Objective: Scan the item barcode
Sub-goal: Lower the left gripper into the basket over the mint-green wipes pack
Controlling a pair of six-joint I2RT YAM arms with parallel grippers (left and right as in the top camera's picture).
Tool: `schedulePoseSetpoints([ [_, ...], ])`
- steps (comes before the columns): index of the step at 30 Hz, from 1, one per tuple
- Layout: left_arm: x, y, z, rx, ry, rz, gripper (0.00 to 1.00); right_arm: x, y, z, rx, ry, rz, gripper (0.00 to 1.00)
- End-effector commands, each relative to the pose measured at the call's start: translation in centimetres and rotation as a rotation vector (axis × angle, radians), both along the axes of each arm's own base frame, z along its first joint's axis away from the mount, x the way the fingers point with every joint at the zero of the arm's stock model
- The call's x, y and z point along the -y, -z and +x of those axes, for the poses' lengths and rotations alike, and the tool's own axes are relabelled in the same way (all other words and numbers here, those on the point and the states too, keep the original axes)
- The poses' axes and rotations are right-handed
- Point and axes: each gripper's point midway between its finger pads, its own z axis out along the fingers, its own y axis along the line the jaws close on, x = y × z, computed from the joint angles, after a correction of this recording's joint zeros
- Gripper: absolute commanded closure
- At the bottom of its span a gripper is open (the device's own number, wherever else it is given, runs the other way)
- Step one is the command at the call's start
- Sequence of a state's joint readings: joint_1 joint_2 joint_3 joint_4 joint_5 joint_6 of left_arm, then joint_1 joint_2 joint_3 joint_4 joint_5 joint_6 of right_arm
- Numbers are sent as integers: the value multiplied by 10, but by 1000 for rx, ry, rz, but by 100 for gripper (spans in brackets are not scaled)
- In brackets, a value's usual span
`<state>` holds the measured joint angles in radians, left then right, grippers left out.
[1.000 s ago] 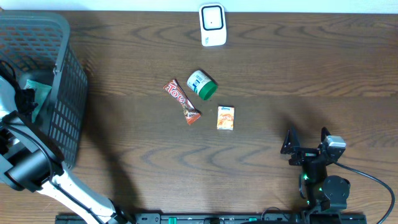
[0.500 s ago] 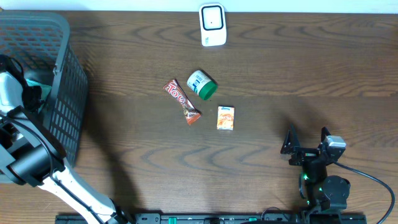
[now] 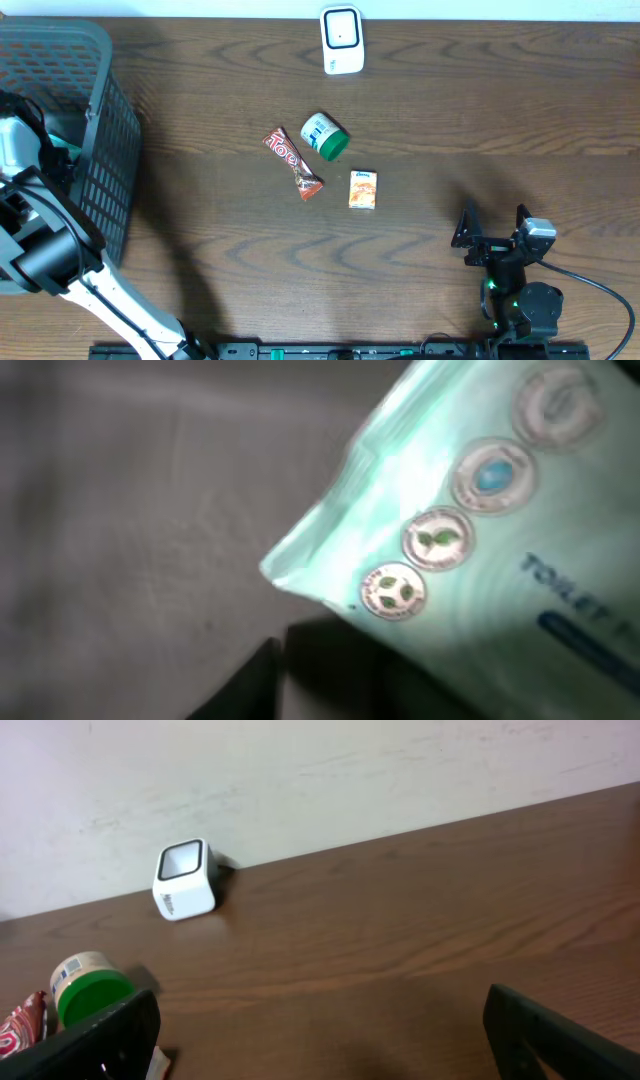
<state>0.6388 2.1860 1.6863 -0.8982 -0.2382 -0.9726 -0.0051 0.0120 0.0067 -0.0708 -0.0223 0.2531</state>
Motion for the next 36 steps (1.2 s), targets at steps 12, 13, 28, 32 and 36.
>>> schedulePoseSetpoints([
  [12, 24, 9, -39, -159, 29, -106, 93, -4, 0, 0, 0, -13, 8, 1],
  [13, 24, 2, -39, -148, 29, -98, 93, -4, 0, 0, 0, -13, 8, 1],
  [28, 29, -38, 28, 90, 560, -91, 2, -4, 0, 0, 0, -13, 8, 1],
  [32, 27, -41, 38, 83, 617, -46, 2, -4, 0, 0, 0, -13, 8, 1],
  [36, 25, -44, 50, 103, 630, -5, 2, -4, 0, 0, 0, -13, 8, 1],
])
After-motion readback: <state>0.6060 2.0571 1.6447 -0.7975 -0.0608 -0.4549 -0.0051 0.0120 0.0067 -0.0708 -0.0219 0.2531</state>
